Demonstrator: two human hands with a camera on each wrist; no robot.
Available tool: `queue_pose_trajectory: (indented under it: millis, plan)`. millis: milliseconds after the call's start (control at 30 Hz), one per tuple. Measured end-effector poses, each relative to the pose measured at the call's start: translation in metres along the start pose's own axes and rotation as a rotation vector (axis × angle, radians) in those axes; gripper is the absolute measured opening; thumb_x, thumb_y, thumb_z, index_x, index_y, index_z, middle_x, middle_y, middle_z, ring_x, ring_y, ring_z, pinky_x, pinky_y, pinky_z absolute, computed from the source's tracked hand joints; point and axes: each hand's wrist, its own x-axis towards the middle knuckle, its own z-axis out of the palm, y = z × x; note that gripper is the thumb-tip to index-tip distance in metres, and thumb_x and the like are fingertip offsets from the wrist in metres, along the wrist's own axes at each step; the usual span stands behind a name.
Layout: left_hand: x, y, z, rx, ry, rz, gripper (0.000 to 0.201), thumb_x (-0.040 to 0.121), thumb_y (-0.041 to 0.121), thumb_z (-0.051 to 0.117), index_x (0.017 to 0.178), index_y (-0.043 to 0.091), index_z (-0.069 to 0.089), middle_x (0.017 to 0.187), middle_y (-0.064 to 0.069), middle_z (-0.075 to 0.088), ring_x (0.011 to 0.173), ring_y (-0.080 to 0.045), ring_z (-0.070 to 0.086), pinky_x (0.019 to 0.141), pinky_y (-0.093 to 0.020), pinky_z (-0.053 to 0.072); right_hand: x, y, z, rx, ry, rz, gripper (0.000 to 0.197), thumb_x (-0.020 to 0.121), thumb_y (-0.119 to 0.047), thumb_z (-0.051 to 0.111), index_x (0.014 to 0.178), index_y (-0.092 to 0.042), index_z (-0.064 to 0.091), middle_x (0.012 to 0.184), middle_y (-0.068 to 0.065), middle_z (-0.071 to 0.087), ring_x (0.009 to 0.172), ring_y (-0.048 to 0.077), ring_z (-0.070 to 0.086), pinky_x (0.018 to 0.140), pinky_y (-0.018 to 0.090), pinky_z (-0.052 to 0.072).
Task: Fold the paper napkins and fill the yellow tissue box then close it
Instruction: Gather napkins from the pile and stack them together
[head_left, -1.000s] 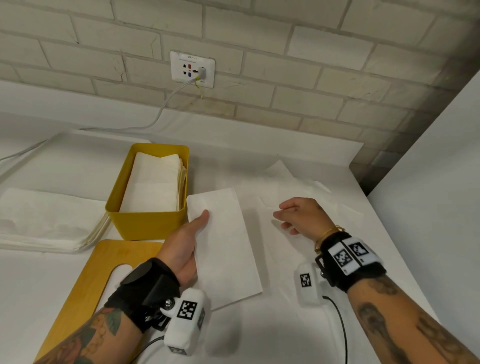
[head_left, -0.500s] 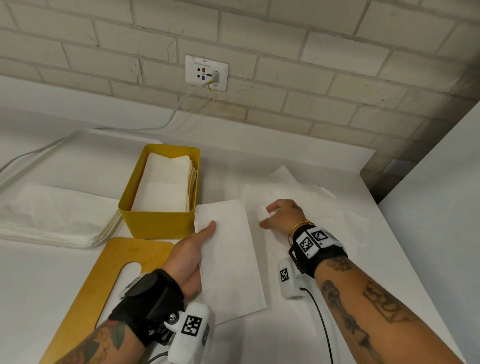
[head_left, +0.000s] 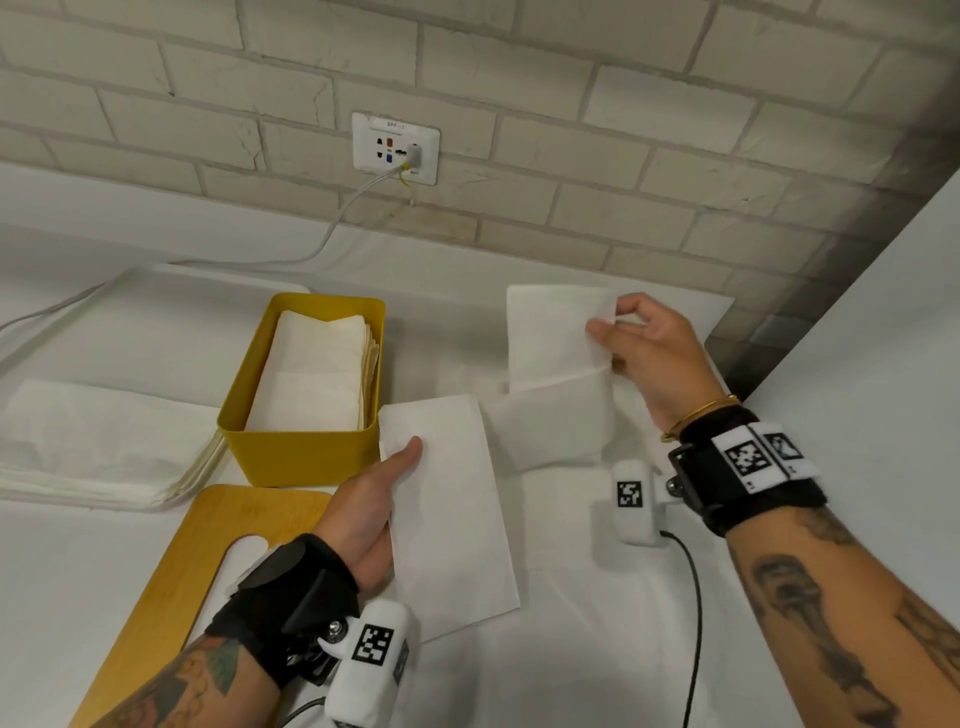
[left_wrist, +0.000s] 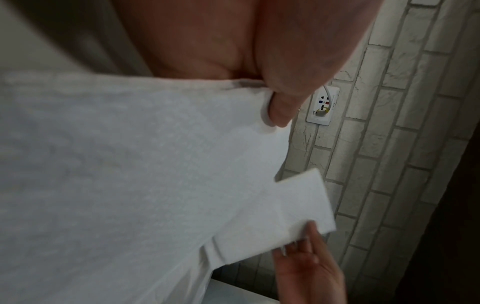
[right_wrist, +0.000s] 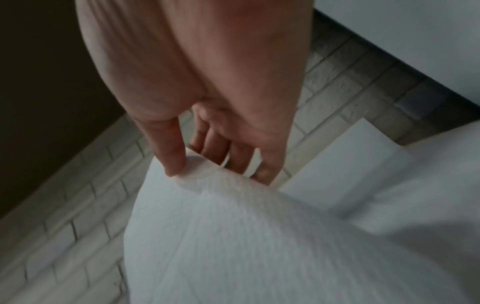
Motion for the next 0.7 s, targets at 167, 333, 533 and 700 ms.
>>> queue_pose_trajectory:
  millis: [167,333,533,700]
  plan:
    - [0.01,0.006,0.008,-0.007,-0.015,0.008,0.03,0.102,0.028,0.055,0.117,0.005,0.069,0.112,-0.017,0.075,0.095,-0.029,0.076,0.087,-0.045,0.054,-0.015,-0.034,-0.013,0.07,-0.014,-0.173,0.013,0.094,-0.006,0.067,0.098,-0.017,0.064,0.09,-0.001,0.079,0.086,0.015,0.074,0.077,0.026,0.057]
    - [0.016,0.011,0.013,0.027,-0.057,0.056,0.028,0.103,0.028,0.055,0.116,0.008,0.069,0.112,-0.015,0.076,0.097,-0.028,0.075,0.094,-0.045,0.053,-0.029,-0.042,-0.016,0.055,-0.003,-0.247,0.017,0.093,0.0,0.066,0.101,-0.015,0.065,0.092,-0.007,0.078,0.092,0.011,0.073,0.081,0.022,0.056]
    - [0.02,0.016,0.016,0.049,-0.091,0.076,0.032,0.102,0.03,0.055,0.122,0.008,0.068,0.116,-0.015,0.074,0.104,-0.028,0.073,0.098,-0.046,0.052,-0.054,-0.062,-0.007,0.225,-0.083,-0.234,0.017,0.084,-0.013,0.068,0.101,-0.015,0.065,0.091,-0.001,0.079,0.086,0.014,0.073,0.074,0.025,0.057]
    - [0.023,0.017,0.02,0.044,-0.152,0.07,0.039,0.104,0.033,0.052,0.132,0.008,0.064,0.127,-0.015,0.07,0.118,-0.031,0.067,0.106,-0.047,0.048,-0.064,-0.049,0.019,0.343,-0.16,-0.055,0.01,0.084,-0.01,0.068,0.092,-0.016,0.068,0.086,0.004,0.078,0.076,0.014,0.073,0.067,0.027,0.058]
